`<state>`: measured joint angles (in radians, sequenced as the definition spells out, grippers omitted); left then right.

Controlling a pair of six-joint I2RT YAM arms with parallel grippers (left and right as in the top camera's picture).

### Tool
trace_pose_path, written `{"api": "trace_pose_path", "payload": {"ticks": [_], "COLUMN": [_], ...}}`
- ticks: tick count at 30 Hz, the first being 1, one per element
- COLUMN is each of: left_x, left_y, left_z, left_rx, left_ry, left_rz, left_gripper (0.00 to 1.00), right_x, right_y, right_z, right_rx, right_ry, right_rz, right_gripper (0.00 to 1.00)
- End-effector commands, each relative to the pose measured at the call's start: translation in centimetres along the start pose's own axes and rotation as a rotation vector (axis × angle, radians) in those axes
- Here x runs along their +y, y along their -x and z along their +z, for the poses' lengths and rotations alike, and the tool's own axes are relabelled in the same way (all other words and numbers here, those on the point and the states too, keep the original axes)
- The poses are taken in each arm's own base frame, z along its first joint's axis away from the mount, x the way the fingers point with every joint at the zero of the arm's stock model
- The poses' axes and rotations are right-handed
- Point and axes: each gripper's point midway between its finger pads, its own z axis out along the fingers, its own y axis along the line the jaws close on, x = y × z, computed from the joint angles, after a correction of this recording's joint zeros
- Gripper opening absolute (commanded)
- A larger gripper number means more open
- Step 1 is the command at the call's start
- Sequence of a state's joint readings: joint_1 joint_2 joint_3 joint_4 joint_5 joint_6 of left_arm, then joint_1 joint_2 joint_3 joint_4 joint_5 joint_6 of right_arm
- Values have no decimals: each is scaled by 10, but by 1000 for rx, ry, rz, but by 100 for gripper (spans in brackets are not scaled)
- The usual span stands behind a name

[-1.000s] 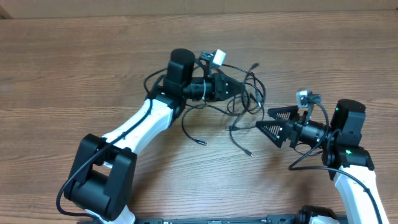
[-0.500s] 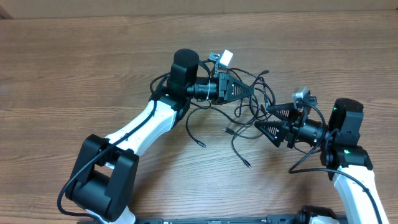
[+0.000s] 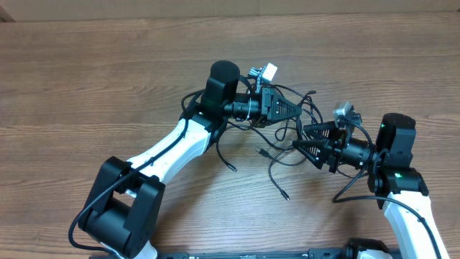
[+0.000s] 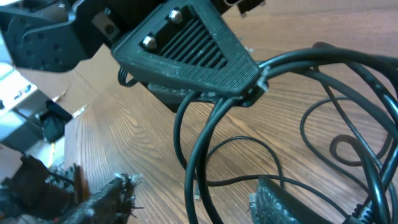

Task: Untangle cables

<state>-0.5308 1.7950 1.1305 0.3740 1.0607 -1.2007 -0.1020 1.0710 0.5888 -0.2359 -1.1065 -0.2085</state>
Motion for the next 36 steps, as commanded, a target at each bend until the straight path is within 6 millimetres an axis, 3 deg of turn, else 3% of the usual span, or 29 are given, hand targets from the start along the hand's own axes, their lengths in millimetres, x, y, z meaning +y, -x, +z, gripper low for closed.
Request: {"api": "trace_pose_path", "payload": {"ticks": [1, 3, 7, 15, 24, 29, 36], "left_x": [-19, -22, -27, -29, -29, -29, -29], "left_y": [1, 1, 2, 3, 3, 0, -1], "left_z": [-3, -3, -3, -3, -4, -4, -5], "left_rx": [-12, -10, -10, -13, -12, 2, 8], "left_ry": [-23, -32, -47, -53, -54, -58, -60], "left_rz": [-4, -3, -4, 8, 15, 20, 22], "left_gripper": [4, 4, 4, 4, 4, 4, 4], "right_x": [0, 0, 0, 0, 0, -6, -7], "right_y": [1, 1, 1, 1, 1, 0, 1], "right_z": [1, 1, 1, 1, 1, 0, 0], "right_rx": [1, 1, 1, 1, 0, 6, 4], "right_ry": [-3, -3, -3, -4, -4, -40, -41], "right_rz": [-16, -16, -16, -16, -16, -16, -19], "right_gripper": [59, 58, 44, 27, 25, 6, 4]}}
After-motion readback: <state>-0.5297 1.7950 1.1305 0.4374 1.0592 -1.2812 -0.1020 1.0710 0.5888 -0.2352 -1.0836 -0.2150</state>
